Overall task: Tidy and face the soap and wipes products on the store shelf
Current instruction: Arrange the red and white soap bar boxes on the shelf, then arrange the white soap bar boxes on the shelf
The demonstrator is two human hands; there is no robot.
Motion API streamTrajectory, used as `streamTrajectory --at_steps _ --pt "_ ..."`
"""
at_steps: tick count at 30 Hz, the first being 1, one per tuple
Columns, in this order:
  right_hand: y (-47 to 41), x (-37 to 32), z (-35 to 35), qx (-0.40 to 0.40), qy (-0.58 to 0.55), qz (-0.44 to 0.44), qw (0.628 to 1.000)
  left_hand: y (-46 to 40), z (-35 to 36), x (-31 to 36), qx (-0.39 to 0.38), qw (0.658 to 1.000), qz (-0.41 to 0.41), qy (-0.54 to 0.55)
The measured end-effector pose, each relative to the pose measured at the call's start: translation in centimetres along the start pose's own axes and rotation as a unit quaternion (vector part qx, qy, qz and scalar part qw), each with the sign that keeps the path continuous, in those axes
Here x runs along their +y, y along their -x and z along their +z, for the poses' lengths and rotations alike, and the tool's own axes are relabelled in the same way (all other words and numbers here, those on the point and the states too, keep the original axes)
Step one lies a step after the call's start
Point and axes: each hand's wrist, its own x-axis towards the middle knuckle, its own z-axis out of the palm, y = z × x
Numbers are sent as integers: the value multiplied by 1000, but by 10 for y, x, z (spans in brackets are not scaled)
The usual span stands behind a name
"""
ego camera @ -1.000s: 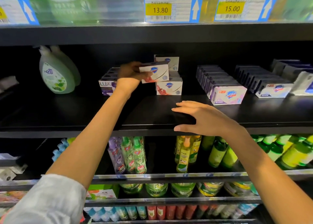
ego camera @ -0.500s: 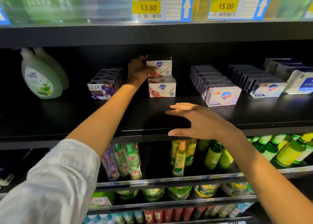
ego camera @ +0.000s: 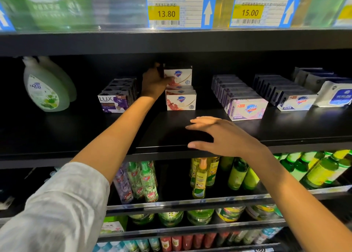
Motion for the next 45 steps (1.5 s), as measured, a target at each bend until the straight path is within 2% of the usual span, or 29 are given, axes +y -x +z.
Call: streamTrajectory --at_steps 4,7,11,14,17,20,23,28,40,45 --pt "1 5 8 76 -24 -23 997 27 -16 8 27 998 16 -58" --pt "1 10 10 159 -50 -23 986 65 -25 17 1 998 38 -43" --pt "10 21 -3 249 -121 20 961 132 -30 34 -121 987 103 -33" --pt "25 40 -14 312 -131 73 938 165 -24 49 -264 949 155 -76" --pt "36 67 -23 374 -143 127 908 182 -3 63 -319 927 167 -108" --pt "45 94 -32 369 -127 166 905 190 23 76 -341 919 162 -116" --pt "51 115 -37 313 -129 202 919 195 47 93 -345 916 150 -138" --pt "53 133 -38 251 -173 222 926 206 71 101 -283 919 169 -216" --pt "59 141 -31 302 -271 177 897 212 71 105 -261 943 93 -182" --pt "56 143 -32 278 -296 177 896 212 71 108 -262 946 84 -174"
